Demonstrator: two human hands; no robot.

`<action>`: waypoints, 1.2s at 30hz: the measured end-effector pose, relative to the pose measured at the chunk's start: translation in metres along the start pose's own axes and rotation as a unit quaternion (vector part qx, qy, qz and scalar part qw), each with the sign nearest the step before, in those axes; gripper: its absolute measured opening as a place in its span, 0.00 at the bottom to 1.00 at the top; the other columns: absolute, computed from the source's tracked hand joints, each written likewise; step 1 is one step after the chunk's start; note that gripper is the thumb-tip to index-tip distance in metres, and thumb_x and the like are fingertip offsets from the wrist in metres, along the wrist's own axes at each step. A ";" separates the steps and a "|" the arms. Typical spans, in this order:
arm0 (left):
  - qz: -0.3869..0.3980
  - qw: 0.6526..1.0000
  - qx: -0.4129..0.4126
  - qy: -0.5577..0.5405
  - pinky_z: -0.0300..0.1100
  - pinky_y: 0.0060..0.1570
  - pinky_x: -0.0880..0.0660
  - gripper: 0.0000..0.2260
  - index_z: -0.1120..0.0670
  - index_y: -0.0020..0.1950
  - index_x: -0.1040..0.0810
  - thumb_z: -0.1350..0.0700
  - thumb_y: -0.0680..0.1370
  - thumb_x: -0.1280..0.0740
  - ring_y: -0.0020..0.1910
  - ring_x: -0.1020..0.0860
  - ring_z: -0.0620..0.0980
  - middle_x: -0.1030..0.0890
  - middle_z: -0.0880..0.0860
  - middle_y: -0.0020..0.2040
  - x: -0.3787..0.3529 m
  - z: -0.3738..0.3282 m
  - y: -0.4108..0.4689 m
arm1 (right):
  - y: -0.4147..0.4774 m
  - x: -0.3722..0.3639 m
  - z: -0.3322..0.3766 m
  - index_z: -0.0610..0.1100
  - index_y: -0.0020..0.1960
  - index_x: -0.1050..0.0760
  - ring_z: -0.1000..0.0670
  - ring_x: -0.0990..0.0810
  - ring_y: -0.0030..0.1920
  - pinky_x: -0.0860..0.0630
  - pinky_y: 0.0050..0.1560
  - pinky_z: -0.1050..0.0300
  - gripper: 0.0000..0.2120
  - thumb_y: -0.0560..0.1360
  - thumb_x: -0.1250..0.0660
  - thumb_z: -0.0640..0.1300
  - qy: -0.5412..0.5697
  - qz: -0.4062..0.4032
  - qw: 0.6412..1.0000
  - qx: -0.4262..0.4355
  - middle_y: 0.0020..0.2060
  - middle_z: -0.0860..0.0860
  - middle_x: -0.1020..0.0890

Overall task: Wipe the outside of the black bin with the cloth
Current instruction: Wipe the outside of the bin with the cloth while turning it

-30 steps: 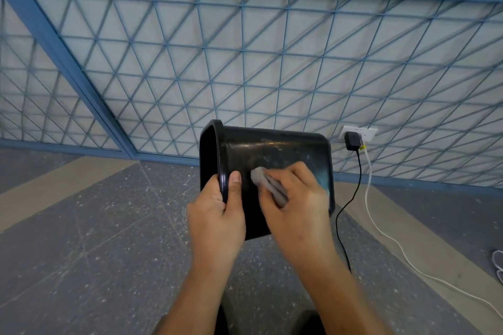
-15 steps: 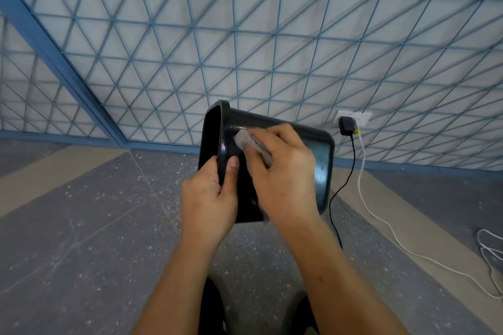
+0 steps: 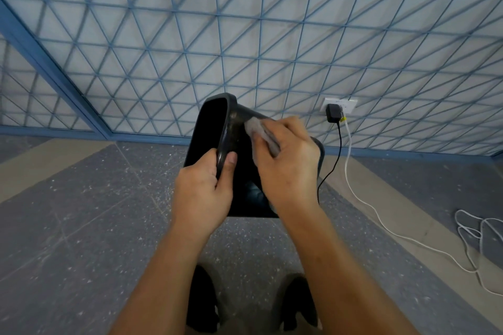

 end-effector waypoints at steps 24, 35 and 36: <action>-0.038 0.999 0.007 -0.036 0.37 0.27 0.31 0.14 0.53 0.41 0.23 0.49 0.84 0.37 0.33 0.23 0.48 0.25 0.47 0.28 0.010 -0.003 0.002 | -0.003 -0.004 0.002 0.42 0.56 0.15 0.57 0.23 0.42 0.29 0.45 0.74 0.08 0.78 0.27 0.41 -0.016 0.007 1.000 -0.001 0.46 0.52 0.21; -0.016 0.999 -0.030 -0.007 0.37 0.27 0.31 0.18 0.51 0.39 0.25 0.42 0.82 0.40 0.31 0.23 0.47 0.25 0.46 0.27 0.007 -0.003 0.001 | -0.002 0.004 0.000 0.44 0.50 0.15 0.57 0.25 0.38 0.32 0.42 0.75 0.05 0.79 0.29 0.44 -0.018 -0.016 0.999 -0.047 0.42 0.53 0.24; -0.014 0.999 -0.035 -0.002 0.36 0.27 0.31 0.18 0.50 0.38 0.26 0.41 0.83 0.40 0.32 0.23 0.46 0.26 0.46 0.26 0.005 -0.005 0.001 | 0.002 0.004 0.002 0.43 0.50 0.15 0.56 0.24 0.38 0.31 0.42 0.73 0.05 0.79 0.29 0.44 -0.015 -0.014 0.999 -0.042 0.42 0.53 0.23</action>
Point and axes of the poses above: each hand's wrist, its own y-axis towards the middle knuckle, its own x-axis out of the back of the hand, z = x × y, the point moved 5 cm from there along y, towards the middle knuckle
